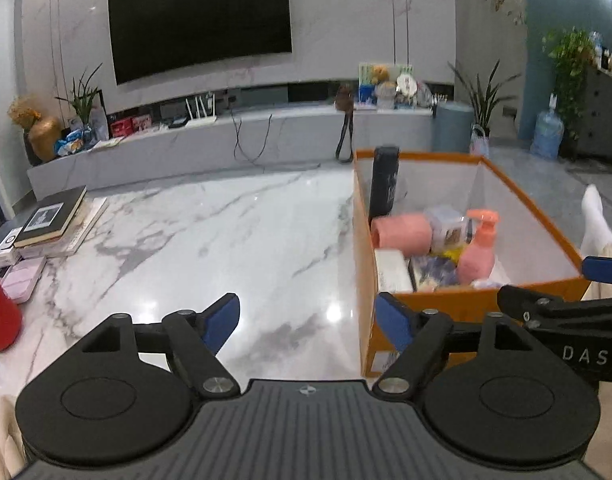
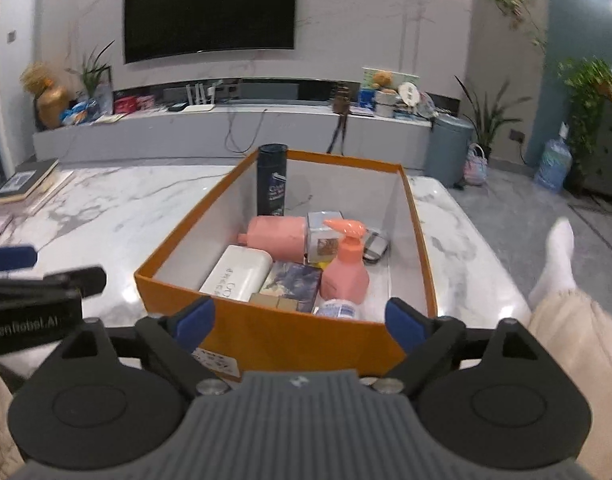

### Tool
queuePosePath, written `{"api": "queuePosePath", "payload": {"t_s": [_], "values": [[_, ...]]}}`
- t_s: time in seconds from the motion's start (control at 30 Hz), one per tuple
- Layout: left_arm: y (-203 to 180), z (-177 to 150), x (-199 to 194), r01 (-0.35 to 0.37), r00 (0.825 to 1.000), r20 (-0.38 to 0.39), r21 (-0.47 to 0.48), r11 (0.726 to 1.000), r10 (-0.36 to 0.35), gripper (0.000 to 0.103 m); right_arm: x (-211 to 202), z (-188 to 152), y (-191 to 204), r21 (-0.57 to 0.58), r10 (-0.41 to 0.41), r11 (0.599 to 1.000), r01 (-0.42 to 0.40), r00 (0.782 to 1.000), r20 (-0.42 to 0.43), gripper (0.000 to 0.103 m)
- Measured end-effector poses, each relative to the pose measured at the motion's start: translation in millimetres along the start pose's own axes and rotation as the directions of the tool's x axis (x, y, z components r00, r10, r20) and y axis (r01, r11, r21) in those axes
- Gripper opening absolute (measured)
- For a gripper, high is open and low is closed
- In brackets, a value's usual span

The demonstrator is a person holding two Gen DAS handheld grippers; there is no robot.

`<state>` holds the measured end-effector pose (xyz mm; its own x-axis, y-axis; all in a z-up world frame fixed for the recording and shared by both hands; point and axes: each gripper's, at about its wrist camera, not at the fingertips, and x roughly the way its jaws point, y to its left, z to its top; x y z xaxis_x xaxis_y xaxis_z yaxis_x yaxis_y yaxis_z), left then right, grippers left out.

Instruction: Organize rigid objects

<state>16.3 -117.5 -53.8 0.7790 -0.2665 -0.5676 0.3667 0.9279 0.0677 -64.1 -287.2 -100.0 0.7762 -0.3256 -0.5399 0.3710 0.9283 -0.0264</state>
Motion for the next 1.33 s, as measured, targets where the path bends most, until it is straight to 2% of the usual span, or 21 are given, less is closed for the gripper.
{"api": "queuePosePath", "payload": {"t_s": [0.4, 0.83, 1.33], "values": [[5.1, -11.2, 8.6, 0.004, 0.997, -0.074, -0.013, 1.000, -0.004, 0.091, 14.7, -8.5, 7.9, 0.008, -0.020, 1.000, 0.020, 1.000, -0.016, 0.095], [9.9, -8.3, -5.4, -0.014, 0.999, -0.035, -0.009, 1.000, 0.014, 0.091, 4.8, -8.4, 12.7, -0.015, -0.030, 0.999, 0.030, 0.999, 0.032, 0.095], [10.9, -5.0, -14.0, -0.022, 1.000, -0.006, -0.007, 1.000, 0.022, 0.091, 1.6, -8.6, 10.8, -0.014, -0.025, 1.000, 0.026, 0.999, 0.034, 0.095]]}}
